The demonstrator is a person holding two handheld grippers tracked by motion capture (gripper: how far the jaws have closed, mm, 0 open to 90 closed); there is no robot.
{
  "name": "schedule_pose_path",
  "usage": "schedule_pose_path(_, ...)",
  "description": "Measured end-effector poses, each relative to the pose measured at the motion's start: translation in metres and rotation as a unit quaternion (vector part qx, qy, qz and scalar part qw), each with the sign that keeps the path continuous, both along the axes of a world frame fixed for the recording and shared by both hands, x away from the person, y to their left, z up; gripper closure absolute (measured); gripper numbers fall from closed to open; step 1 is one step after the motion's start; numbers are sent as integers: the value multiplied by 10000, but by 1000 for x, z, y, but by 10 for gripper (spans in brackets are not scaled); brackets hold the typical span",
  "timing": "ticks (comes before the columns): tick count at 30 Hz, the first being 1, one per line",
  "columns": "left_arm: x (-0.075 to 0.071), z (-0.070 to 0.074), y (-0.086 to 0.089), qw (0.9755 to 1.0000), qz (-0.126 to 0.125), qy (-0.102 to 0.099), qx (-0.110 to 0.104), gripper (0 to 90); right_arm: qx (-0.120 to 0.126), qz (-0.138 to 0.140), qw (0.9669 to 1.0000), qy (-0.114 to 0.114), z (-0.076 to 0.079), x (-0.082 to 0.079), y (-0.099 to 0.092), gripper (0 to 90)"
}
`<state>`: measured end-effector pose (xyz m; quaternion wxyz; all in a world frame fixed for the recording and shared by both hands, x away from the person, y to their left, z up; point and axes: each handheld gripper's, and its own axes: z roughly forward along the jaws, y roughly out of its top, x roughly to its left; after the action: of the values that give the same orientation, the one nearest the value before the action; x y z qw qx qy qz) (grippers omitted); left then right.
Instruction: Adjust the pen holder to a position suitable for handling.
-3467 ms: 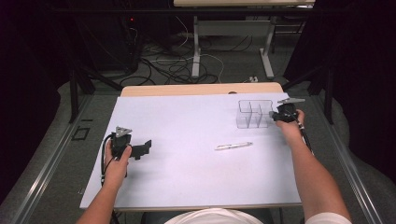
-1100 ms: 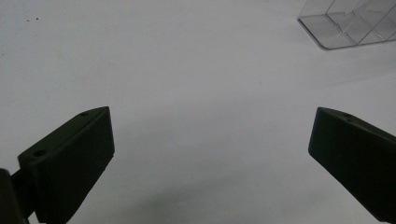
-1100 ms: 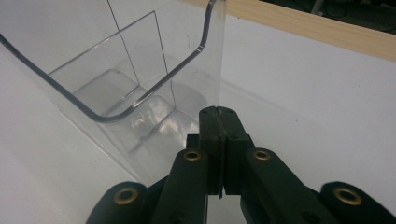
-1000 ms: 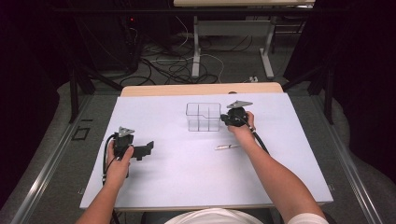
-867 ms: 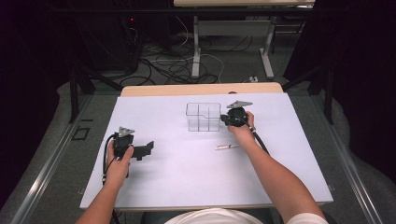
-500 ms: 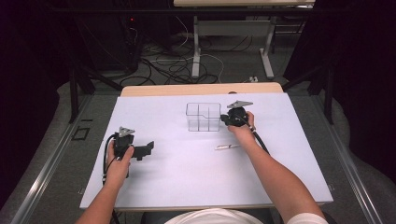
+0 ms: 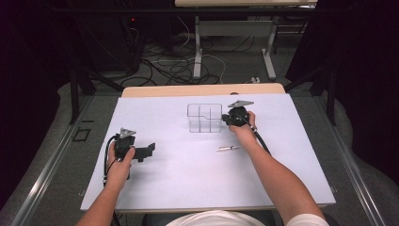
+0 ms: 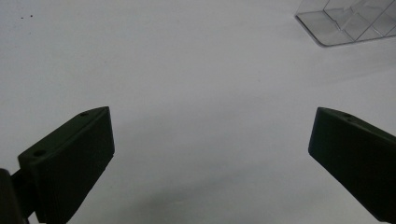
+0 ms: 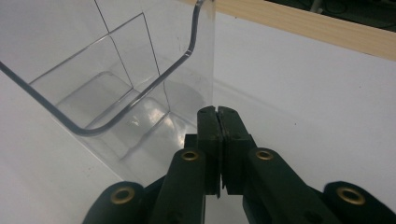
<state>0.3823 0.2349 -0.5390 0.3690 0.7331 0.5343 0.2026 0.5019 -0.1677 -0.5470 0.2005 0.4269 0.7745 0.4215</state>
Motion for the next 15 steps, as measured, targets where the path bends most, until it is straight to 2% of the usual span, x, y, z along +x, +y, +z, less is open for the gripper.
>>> schedule_pose_path(2,0,0,0,10000,17,-2,-30,2,-148,-31,9999,-20,1,-1,-1,848)
schedule_pose_path(3,0,1,0,10000,8,-6,-31,2,-148,-31,9999,-20,1,-1,-1,848)
schedule_pose_path(4,0,0,0,10000,18,-29,-43,2,-330,-95,9994,-27,3,-1,-3,825)
schedule_pose_path(10,0,0,0,10000,34,-19,-44,2,-475,-119,9988,-85,10,-4,-11,748)
schedule_pose_path(15,-1,0,0,10000,36,-20,-52,2,-688,21,9975,-156,16,-9,-14,688)
